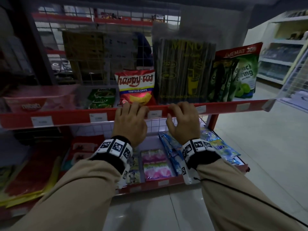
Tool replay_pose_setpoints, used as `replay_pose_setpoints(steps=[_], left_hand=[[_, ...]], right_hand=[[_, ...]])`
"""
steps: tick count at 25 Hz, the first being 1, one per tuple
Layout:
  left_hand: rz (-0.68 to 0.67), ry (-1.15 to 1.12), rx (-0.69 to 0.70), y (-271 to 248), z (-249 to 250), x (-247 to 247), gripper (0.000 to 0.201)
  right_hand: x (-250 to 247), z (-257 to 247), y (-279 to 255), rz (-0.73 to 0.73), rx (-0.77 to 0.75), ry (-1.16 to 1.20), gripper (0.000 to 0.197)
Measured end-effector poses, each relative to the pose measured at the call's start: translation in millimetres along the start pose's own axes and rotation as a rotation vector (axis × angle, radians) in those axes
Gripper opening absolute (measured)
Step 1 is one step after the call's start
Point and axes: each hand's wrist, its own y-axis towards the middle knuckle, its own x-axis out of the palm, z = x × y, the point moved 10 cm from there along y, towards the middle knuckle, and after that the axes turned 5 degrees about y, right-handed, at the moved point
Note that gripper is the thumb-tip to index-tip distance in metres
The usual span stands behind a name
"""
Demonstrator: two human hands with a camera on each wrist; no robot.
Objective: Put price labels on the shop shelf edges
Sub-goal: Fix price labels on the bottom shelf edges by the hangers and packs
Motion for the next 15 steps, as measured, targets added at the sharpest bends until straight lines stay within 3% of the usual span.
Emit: replay_pose_setpoints(steps=[5, 11, 15], left_hand=[[0.007, 0.021, -0.082, -1, 5, -10, 0.05], [0.004, 0.043, -0.044, -5, 17, -22, 0.041], [-0.016, -0.002, -0.068, 2, 23, -28, 0.035]], right_hand=[[3, 4, 15, -0.083, 0.051, -0.012, 0.033], [7, 6, 20, -0.14, -0.027, 0.031, 0.032], [6, -7, 23, -0.146, -0.071, 0.19, 0.026]])
